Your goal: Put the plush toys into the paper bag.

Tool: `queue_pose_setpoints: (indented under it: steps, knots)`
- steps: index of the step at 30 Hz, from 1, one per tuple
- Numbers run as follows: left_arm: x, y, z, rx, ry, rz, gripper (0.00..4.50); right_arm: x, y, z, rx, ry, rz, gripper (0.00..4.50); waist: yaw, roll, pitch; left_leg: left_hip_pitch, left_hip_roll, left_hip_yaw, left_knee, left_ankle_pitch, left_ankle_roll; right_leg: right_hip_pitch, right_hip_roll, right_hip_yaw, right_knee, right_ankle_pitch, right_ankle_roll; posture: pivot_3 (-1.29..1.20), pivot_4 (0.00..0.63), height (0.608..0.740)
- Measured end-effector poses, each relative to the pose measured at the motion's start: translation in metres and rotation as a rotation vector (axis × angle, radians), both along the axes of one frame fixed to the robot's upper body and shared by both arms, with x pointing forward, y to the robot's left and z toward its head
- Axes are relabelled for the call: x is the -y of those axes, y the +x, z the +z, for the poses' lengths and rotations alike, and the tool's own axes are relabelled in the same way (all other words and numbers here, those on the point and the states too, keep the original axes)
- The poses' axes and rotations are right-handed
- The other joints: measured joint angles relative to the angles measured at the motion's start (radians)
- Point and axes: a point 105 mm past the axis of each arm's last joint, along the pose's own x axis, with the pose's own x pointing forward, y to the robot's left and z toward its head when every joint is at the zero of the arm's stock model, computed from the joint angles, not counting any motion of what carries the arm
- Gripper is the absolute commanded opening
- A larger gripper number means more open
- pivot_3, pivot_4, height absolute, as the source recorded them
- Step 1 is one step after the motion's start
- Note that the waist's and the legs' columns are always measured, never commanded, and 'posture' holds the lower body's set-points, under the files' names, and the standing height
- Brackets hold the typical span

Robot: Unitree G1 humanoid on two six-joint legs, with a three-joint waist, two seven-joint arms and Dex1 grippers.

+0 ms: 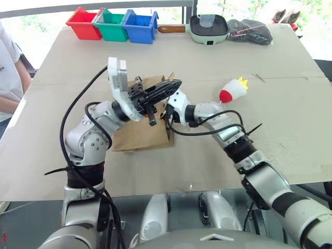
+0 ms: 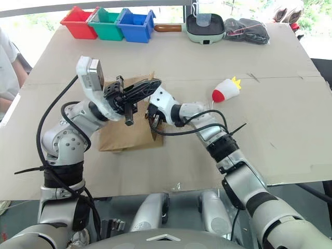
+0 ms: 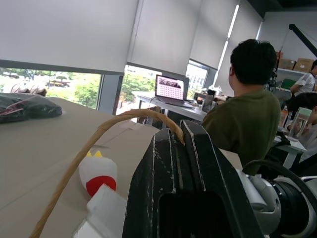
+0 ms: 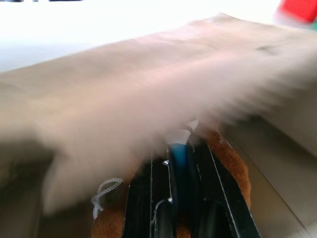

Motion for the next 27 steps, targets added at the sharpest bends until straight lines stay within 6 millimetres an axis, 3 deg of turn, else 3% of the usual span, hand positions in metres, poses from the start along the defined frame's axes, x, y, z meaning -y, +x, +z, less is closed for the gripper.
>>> queue_pose_setpoints:
  steps: [1, 3, 5, 8, 12, 17, 21, 24, 27]
  knots:
    - [-0.001, 0.000, 0.000, 0.000, -0.013, 0.009, 0.00, 0.000, -0.003, -0.002, -0.026, 0.004, 0.033, 0.02, 0.003, 0.000, 0.000, -0.001, 0.000, 0.000, 0.001, 0.000, 0.000, 0.000, 0.000, 0.000, 0.000, 0.000, 0.000, 0.00, 0.150, 0.740]
    - [-0.003, 0.001, -0.001, -0.005, -0.038, 0.034, 0.00, 0.004, -0.010, 0.004, -0.087, 0.060, 0.092, 0.67, 0.004, 0.000, 0.000, -0.001, 0.000, 0.000, 0.002, 0.000, 0.000, 0.000, -0.001, 0.000, 0.000, 0.000, 0.000, 0.00, 0.150, 0.740]
    - [-0.005, 0.000, 0.000, -0.002, -0.069, 0.055, 0.00, 0.013, -0.016, 0.008, -0.122, 0.101, 0.127, 1.38, 0.006, 0.000, 0.000, -0.001, 0.000, 0.000, 0.002, 0.000, 0.000, 0.001, -0.001, 0.000, 0.000, 0.000, 0.000, 0.00, 0.150, 0.740]
    - [-0.009, -0.001, 0.003, -0.009, -0.160, 0.089, 0.00, 0.043, -0.020, 0.003, -0.144, 0.095, 0.098, 2.70, 0.009, 0.000, 0.000, -0.001, 0.000, -0.001, 0.002, 0.000, 0.000, 0.001, -0.001, 0.000, 0.000, 0.000, 0.000, 0.00, 0.150, 0.740]
    - [-0.008, -0.002, 0.011, -0.028, -0.279, 0.086, 0.00, 0.098, -0.024, 0.005, -0.153, 0.054, -0.017, 2.70, 0.014, 0.001, 0.001, -0.001, -0.001, 0.000, 0.003, 0.000, 0.000, 0.001, -0.001, 0.000, 0.001, 0.000, 0.000, 0.00, 0.150, 0.740]
    - [0.000, -0.003, 0.025, -0.020, -0.400, 0.049, 0.00, 0.144, -0.023, 0.058, -0.073, 0.125, -0.201, 2.70, 0.002, 0.000, 0.001, 0.000, 0.000, 0.000, 0.002, 0.000, 0.000, 0.001, 0.001, 0.001, 0.001, 0.000, 0.000, 0.00, 0.150, 0.740]
    - [-0.004, -0.004, 0.025, -0.025, -0.461, 0.052, 0.00, 0.181, -0.015, 0.080, -0.062, 0.113, -0.370, 2.70, 0.000, 0.000, 0.001, 0.000, 0.000, 0.001, 0.002, 0.000, 0.000, 0.001, 0.001, 0.002, 0.001, 0.000, 0.000, 0.00, 0.150, 0.740]
    - [-0.009, -0.007, 0.023, -0.035, -0.480, 0.072, 0.00, 0.205, 0.017, 0.085, -0.022, 0.032, -0.541, 2.70, -0.004, 0.000, 0.001, 0.001, -0.001, 0.002, 0.002, 0.000, 0.000, 0.001, 0.001, 0.003, 0.001, 0.000, 0.000, 0.00, 0.150, 0.740]
    - [-0.019, -0.013, 0.019, -0.034, -0.483, 0.112, 0.00, 0.227, 0.059, 0.062, -0.029, -0.105, -0.699, 2.70, -0.005, 0.000, 0.001, 0.001, -0.001, 0.003, 0.002, 0.000, 0.000, 0.001, 0.001, 0.003, 0.000, 0.000, 0.000, 0.00, 0.150, 0.740]
